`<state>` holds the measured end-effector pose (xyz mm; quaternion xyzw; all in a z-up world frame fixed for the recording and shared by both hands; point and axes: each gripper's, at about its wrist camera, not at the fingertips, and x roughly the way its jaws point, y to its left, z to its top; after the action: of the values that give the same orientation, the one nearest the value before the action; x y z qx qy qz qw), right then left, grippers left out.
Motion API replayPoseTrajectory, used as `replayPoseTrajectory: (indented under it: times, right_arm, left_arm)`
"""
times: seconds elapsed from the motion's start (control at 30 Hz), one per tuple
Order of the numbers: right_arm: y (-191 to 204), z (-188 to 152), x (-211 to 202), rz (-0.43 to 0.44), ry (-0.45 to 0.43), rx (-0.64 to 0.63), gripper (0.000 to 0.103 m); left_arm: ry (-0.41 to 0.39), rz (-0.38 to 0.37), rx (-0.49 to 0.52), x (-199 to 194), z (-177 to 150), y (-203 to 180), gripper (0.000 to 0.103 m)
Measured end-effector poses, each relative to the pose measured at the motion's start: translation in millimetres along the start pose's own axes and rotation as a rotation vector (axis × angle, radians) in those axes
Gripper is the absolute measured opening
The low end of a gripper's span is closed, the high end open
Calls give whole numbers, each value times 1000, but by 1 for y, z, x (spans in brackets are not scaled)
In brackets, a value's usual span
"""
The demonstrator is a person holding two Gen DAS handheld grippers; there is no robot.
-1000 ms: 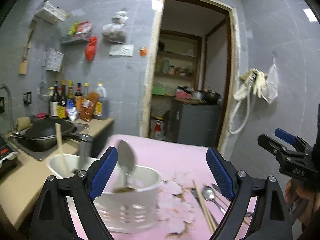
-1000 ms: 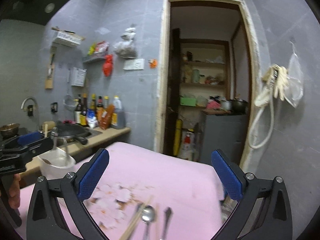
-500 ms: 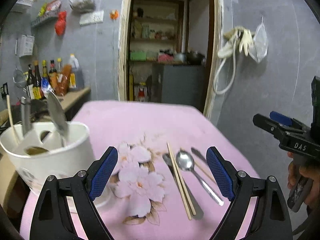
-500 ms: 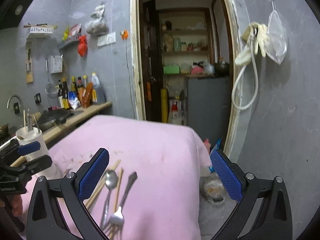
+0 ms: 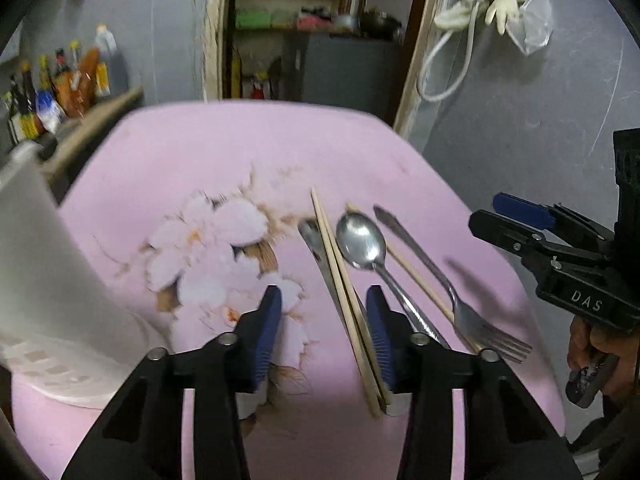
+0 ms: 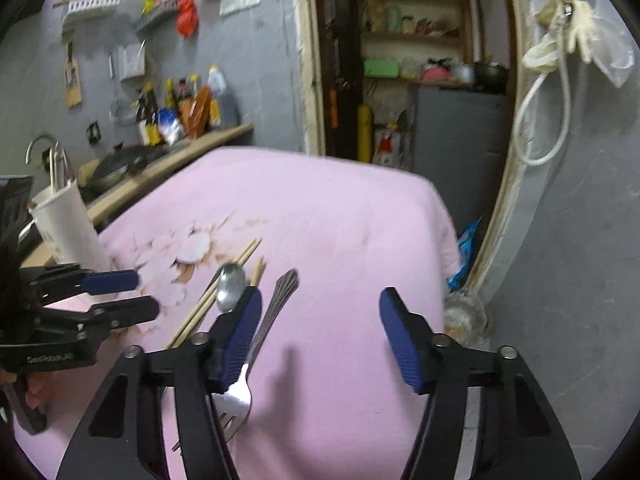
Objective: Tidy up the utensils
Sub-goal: 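Grasp another chopstick with left tool while right tool grasps a silver fork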
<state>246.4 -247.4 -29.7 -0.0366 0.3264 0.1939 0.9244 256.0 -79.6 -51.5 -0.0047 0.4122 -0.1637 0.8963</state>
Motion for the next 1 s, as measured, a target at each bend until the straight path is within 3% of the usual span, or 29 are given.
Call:
replayPoseTrajectory:
  times: [0.23,0.43,0.5,0.7,0.83,0.9,1.0]
  right_arm:
    - [12,-1,17,30,79,-52,50]
    - [19,-3,34,22,152,-88,50]
    - [20,-4,35,13,164,-99,50]
    - [17,-10,32,-22,171,-112,49]
    - [16,-13,28,-5,176,-90,31]
    - [18,-14,27,7,181,-87,23]
    - [19,-17,22,28,188,-82,10]
  left_arm:
    - [103,-19,-26,22,1,7,26]
    - [109,-26,-42,21,0,13,20]
    - [118,-20,-46,23,1,13,14]
    - [127,-28,-63,23,-1,15,13]
    - [135,-28,-61,24,1,14,13]
    - [140,-35,-79,22,0,15,4]
    - [141,-52,-108,18,-3,18,3]
